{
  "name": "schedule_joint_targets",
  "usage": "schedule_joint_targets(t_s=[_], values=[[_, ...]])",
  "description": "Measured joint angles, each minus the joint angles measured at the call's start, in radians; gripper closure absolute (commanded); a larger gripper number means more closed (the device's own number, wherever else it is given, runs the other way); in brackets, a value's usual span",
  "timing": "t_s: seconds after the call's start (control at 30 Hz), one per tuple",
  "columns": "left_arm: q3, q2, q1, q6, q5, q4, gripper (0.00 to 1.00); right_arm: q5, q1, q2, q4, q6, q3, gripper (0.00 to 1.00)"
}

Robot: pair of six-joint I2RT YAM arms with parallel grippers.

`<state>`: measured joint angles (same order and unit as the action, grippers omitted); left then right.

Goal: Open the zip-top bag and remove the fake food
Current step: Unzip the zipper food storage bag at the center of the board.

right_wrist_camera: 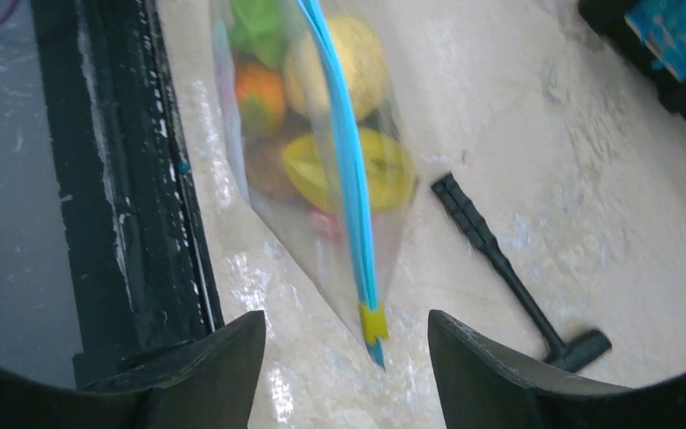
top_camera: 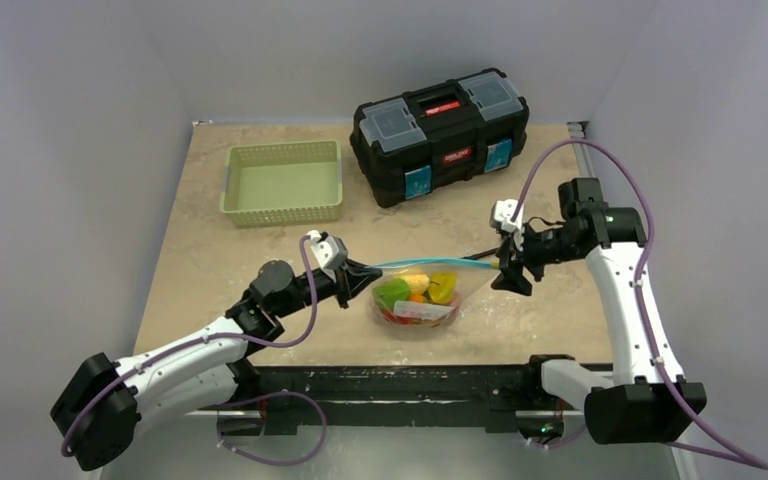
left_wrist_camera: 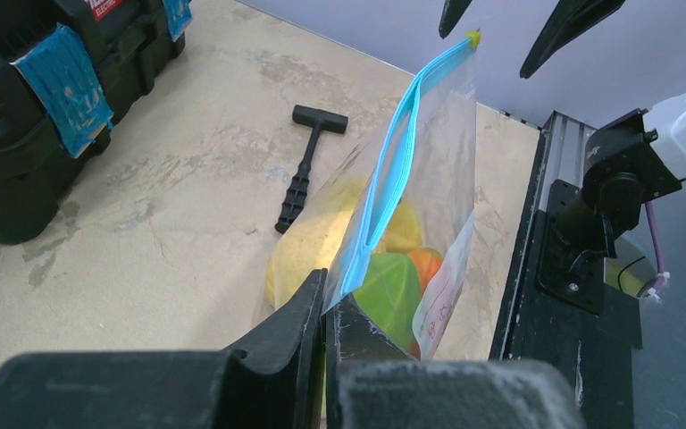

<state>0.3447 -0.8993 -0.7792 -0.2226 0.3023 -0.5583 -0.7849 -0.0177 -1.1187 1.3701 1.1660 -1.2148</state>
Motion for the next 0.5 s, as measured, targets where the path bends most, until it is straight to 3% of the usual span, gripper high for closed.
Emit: schedule_joint_targets(t_s=[0.2, 0.5], values=[[0.0, -0.014, 0.0, 0.0, 0.012, 0.0, 1.0, -0.077, 0.159, -0.031, 0.008, -0.047, -0.074, 0.32], [0.006, -0.018, 0.0, -0.002, 0.05, 0.01, 1.0, -0.184, 0.229, -0.21, 0.002, -0.086, -0.28, 0.32]])
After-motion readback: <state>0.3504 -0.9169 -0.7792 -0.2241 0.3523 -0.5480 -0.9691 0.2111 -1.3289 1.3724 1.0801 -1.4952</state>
